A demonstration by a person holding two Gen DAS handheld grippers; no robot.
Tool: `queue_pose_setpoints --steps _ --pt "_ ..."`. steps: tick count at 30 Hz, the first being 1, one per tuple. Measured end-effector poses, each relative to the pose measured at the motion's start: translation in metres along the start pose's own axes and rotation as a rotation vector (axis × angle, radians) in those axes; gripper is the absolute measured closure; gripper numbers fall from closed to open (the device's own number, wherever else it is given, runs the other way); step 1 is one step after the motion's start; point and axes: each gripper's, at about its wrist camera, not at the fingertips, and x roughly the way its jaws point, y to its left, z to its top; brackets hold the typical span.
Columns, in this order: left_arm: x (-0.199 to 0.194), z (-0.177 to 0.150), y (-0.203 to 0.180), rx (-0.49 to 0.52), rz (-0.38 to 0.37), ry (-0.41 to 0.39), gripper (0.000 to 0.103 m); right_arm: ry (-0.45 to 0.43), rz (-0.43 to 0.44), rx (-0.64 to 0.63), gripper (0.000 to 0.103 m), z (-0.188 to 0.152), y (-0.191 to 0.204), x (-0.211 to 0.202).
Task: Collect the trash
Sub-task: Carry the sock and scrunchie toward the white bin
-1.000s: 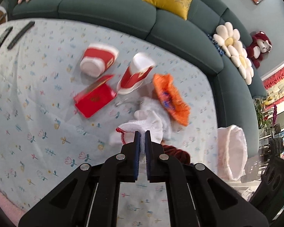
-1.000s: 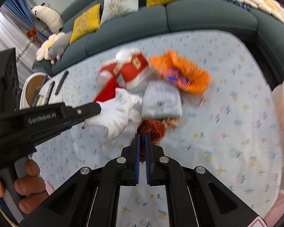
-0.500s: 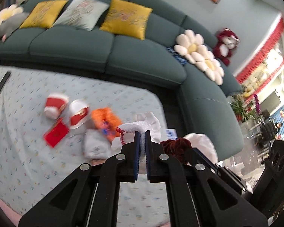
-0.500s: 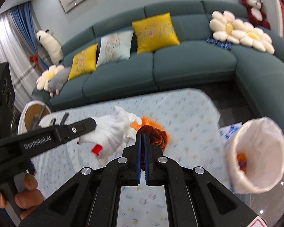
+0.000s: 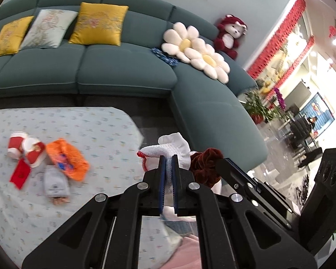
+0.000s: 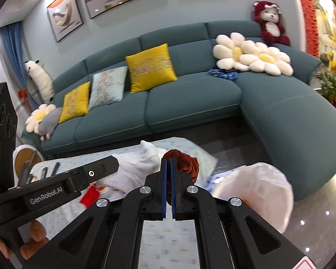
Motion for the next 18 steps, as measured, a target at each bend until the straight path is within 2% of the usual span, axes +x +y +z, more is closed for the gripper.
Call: queue_pose_setpoints --steps 10,18 --pt "0.055 -0.015 -0.056 0.07 -0.059 0.092 0.098 0.028 -0.093 0.092 0.1 -0.012 -0.079 0.002" --pt "0.087 -0.023 -0.081 0.092 -0.077 0.143 0.097 0.051 -0.148 0.144 0.099 -0.02 -0.115 0.009"
